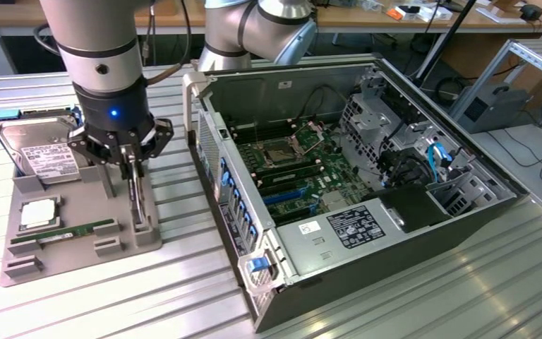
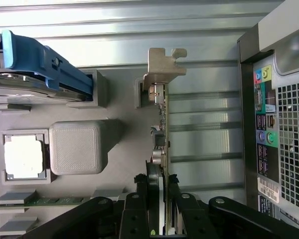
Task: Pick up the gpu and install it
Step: 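Pick up the gpu and move the gpu toward the slot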
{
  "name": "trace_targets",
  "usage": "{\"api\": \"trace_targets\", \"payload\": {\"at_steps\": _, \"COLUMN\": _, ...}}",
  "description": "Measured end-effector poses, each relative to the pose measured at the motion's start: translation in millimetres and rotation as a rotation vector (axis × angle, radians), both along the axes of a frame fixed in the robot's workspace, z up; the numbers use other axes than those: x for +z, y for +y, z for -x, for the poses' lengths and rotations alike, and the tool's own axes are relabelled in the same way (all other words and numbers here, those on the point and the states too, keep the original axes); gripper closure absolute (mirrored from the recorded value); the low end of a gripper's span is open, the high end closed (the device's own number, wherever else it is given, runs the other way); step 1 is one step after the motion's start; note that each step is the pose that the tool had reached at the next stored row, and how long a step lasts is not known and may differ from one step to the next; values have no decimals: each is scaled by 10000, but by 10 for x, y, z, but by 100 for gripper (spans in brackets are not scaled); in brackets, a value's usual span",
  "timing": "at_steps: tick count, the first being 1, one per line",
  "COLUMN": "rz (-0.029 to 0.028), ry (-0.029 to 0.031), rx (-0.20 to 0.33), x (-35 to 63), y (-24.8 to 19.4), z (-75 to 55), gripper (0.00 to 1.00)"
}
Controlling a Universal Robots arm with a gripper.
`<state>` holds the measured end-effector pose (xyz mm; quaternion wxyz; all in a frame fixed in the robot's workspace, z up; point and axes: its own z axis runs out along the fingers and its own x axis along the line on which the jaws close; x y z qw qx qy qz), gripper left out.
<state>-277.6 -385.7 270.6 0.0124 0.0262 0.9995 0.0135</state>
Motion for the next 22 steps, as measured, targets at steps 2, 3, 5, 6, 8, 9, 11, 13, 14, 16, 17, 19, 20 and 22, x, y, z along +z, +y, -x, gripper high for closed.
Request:
{"api": "trace_targets", "payload": {"at_steps": 2, "rz": 0, "ry": 1, "rx": 0, "x": 7, "y": 0, "z": 0, "gripper": 73}}
{"api": "trace_targets", "payload": {"at_steps": 3, "rz": 0, "ry": 1, "rx": 0, "x": 11, "y": 0, "z": 0, "gripper": 73}}
{"api": "trace_targets", "payload": {"at_steps": 5, "rz": 1, "ry": 1, "rx": 0, "x": 19, "y": 0, "z": 0, "gripper": 73}}
{"api": "trace_targets", "payload": {"at_steps": 6, "rz": 0, "ry": 0, "rx": 0, "x": 21, "y": 0, "z": 0, "gripper": 73}}
{"api": "trace_targets", "payload": {"at_steps": 8, "rz": 0, "ry": 0, "rx": 0, "x": 27, "y": 0, "z": 0, "gripper": 73}}
{"api": "trace_targets", "payload": {"at_steps": 9, "rz": 0, "ry": 0, "rx": -1, "x": 30, "y": 0, "z": 0, "gripper": 73}}
{"api": "trace_targets", "payload": {"at_steps": 11, "rz": 0, "ry": 1, "rx": 0, "x": 37, "y": 0, "z": 0, "gripper": 73}}
{"api": "trace_targets", "payload": {"at_steps": 13, "rz": 0, "ry": 0, "rx": 0, "x": 50, "y": 0, "z": 0, "gripper": 73}}
{"api": "trace_targets", "payload": {"at_steps": 14, "rz": 0, "ry": 0, "rx": 0, "x": 55, "y": 0, "z": 0, "gripper": 73}}
{"api": "trace_targets", "payload": {"at_steps": 16, "rz": 0, "ry": 1, "rx": 0, "x": 67, "y": 0, "z": 0, "gripper": 73}}
{"api": "trace_targets", "payload": {"at_steps": 17, "rz": 1, "ry": 1, "rx": 0, "x": 73, "y": 0, "z": 0, "gripper": 73}}
{"api": "trace_targets", "payload": {"at_steps": 19, "rz": 1, "ry": 1, "rx": 0, "x": 85, "y": 0, "z": 0, "gripper": 73}}
{"api": "trace_targets", "payload": {"at_steps": 20, "rz": 1, "ry": 1, "rx": 0, "x": 95, "y": 0, "z": 0, "gripper": 73}}
{"api": "trace_targets", "payload": {"at_steps": 22, "rz": 0, "ry": 0, "rx": 0, "x": 107, "y": 0, "z": 0, "gripper": 73}}
